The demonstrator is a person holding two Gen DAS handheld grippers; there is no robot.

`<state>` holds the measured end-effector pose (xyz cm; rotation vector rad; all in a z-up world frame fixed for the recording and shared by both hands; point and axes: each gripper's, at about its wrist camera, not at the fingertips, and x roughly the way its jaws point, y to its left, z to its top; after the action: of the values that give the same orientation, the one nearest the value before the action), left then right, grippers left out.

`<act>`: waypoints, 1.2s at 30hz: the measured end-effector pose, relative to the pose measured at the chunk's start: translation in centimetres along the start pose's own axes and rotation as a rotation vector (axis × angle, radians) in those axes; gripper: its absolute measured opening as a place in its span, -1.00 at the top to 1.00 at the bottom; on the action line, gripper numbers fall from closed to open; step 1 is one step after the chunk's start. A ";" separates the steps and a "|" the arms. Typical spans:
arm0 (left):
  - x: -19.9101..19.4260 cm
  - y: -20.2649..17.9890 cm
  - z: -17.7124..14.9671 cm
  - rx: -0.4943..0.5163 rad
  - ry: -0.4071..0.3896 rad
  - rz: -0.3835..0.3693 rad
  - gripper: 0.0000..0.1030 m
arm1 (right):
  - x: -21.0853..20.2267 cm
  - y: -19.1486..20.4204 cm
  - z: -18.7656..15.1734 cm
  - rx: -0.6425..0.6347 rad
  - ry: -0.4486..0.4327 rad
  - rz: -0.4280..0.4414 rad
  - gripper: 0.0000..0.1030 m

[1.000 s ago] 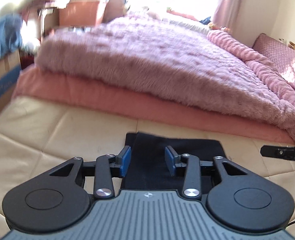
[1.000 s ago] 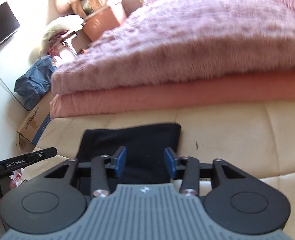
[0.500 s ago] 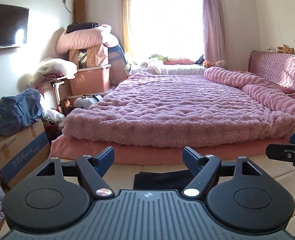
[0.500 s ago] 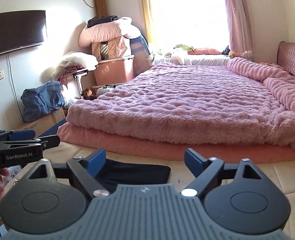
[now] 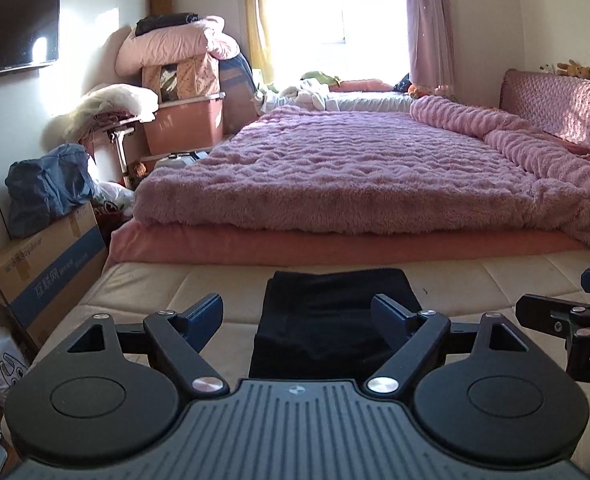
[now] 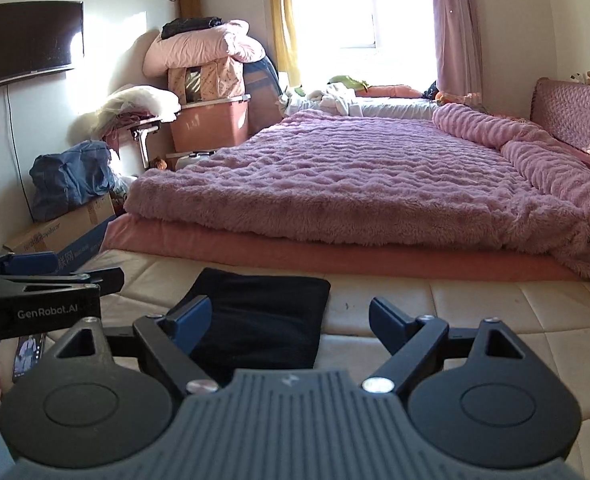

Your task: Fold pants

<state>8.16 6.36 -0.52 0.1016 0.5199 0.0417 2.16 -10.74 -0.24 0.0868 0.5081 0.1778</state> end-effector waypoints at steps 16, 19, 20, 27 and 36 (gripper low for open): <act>0.1 -0.5 -2.2 0.011 0.120 -0.023 -0.90 | 1.9 0.6 -2.1 0.018 0.162 0.007 -0.59; 0.0 -0.5 -2.1 0.011 0.117 -0.021 -0.90 | 1.7 0.5 -2.0 0.019 0.160 0.006 -0.59; -0.1 -0.5 -2.1 0.010 0.117 -0.020 -0.90 | 1.6 0.6 -2.1 0.020 0.159 0.006 -0.59; -0.2 -0.5 -2.0 0.004 0.110 -0.022 -0.90 | 1.2 0.6 -2.1 0.013 0.151 0.003 -0.60; -0.3 -0.3 -1.9 0.000 0.109 -0.023 -0.90 | 1.2 0.6 -2.2 0.013 0.150 -0.001 -0.60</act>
<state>6.95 6.15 -2.04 0.0937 0.6301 0.0247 1.98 -9.87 -2.62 0.0862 0.6586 0.1810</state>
